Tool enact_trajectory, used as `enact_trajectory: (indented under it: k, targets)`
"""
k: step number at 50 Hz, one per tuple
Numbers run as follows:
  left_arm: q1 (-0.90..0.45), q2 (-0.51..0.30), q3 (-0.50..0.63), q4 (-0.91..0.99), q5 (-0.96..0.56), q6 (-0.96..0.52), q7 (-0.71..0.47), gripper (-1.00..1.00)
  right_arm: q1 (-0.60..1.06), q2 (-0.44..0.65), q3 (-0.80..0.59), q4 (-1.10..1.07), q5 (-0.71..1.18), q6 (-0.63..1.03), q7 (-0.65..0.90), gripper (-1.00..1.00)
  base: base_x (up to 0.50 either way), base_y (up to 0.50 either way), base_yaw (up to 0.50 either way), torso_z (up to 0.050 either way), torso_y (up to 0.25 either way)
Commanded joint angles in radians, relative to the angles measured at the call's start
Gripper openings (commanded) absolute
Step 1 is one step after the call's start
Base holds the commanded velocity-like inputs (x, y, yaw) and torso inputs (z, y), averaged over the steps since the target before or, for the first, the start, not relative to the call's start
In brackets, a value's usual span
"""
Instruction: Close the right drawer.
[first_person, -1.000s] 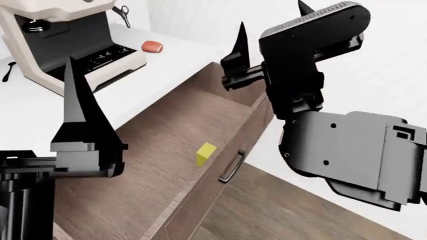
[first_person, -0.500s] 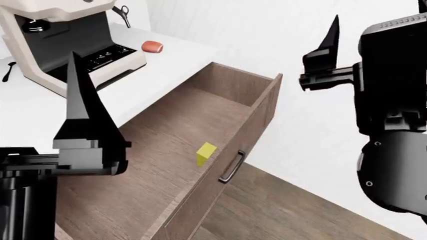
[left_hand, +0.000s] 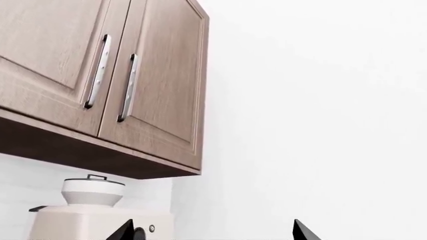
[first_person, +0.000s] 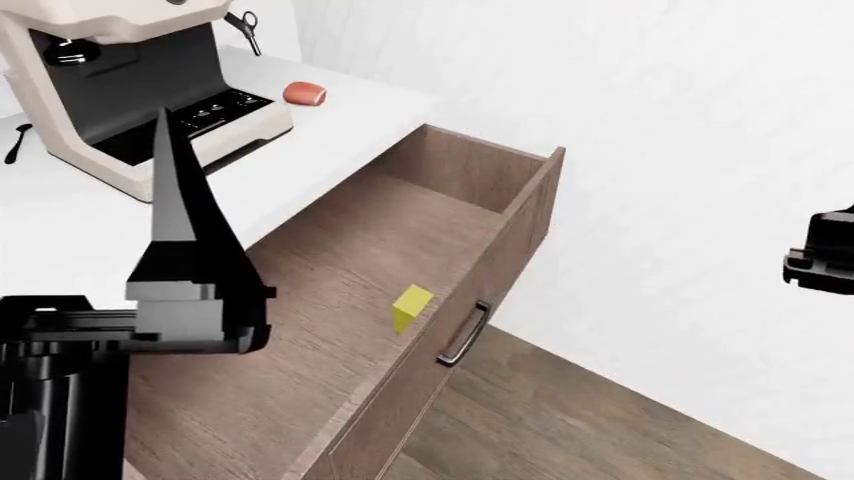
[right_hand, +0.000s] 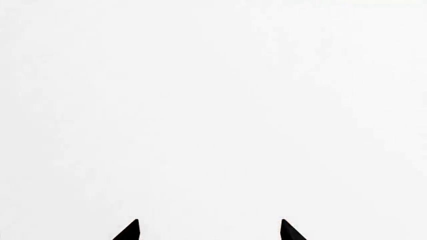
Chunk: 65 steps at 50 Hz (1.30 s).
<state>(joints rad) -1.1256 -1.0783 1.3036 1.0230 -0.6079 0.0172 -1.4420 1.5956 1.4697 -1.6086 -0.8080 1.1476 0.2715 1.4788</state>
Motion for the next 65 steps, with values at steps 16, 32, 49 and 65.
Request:
enact_trajectory:
  k: [16,32,49,65]
  targets:
    - [0.008,0.014,0.006,-0.006,0.006,-0.001,0.004,1.0,-0.039,0.101,-0.006,-0.021,0.019,-0.029,0.092,1.0,0.0,0.0,0.0,0.0,0.0]
    - [-0.003,0.049,0.013,-0.007,-0.01,-0.018,0.016,1.0,-0.037,0.101,0.007,-0.017,0.03,-0.021,0.092,1.0,0.0,0.0,0.0,0.0,0.0]
    - [-0.073,0.327,0.033,-0.147,-0.118,-0.035,0.156,1.0,-0.036,0.101,0.02,-0.003,0.041,-0.015,0.092,1.0,0.0,0.0,0.0,0.0,0.0]
    - [-0.104,0.561,0.065,-0.193,-0.168,-0.041,0.234,1.0,-0.056,0.101,0.011,-0.001,0.025,-0.04,0.092,1.0,0.0,0.0,0.0,0.0,0.0]
